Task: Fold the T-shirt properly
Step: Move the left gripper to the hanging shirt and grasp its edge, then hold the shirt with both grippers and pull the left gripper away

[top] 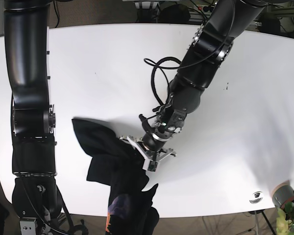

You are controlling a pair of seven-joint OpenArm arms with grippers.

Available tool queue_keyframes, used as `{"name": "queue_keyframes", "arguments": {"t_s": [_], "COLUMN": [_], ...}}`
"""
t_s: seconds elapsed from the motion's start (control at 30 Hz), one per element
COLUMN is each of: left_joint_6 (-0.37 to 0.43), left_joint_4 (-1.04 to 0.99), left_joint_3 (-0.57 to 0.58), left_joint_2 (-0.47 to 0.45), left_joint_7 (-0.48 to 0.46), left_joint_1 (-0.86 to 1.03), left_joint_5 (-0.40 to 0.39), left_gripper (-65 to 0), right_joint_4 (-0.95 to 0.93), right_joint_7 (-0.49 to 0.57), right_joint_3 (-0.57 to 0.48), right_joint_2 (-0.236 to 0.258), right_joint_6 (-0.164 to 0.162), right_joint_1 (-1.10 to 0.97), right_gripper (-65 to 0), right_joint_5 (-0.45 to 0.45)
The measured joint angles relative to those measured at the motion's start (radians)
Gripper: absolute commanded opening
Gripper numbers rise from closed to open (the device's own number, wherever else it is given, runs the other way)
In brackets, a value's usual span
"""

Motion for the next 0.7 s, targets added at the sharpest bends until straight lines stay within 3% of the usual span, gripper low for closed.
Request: {"name": "queue_keyframes", "arguments": {"t_s": [0.1, 0.37, 0.7], "left_joint_6": [0.003, 0.000, -0.007], "left_joint_4": [0.125, 0.409, 0.620], "left_joint_3": [-0.030, -0.122, -0.242], "left_joint_2": [-0.062, -0.217, -0.340], "left_joint_7": [0.085, 0.164, 0.178], "left_joint_1": [0.043, 0.232, 0.428], "left_joint_5": [0.001, 0.000, -0.004], "left_gripper": [-65.0, -65.0, -65.0], "right_joint_4": [0.000, 0.001, 0.001], "right_joint_7": [0.000, -0.001, 0.000], "right_joint_3": [0.001, 0.001, 0.000], "right_joint_2": [0.004, 0.021, 0.024], "right_joint_6": [-0.002, 0.000, 0.003], "right_joint_1": [0.000, 0.000, -0.002], "right_gripper": [-63.1, -63.1, -63.1], "right_joint_5": [-0.001, 0.002, 0.005]}}
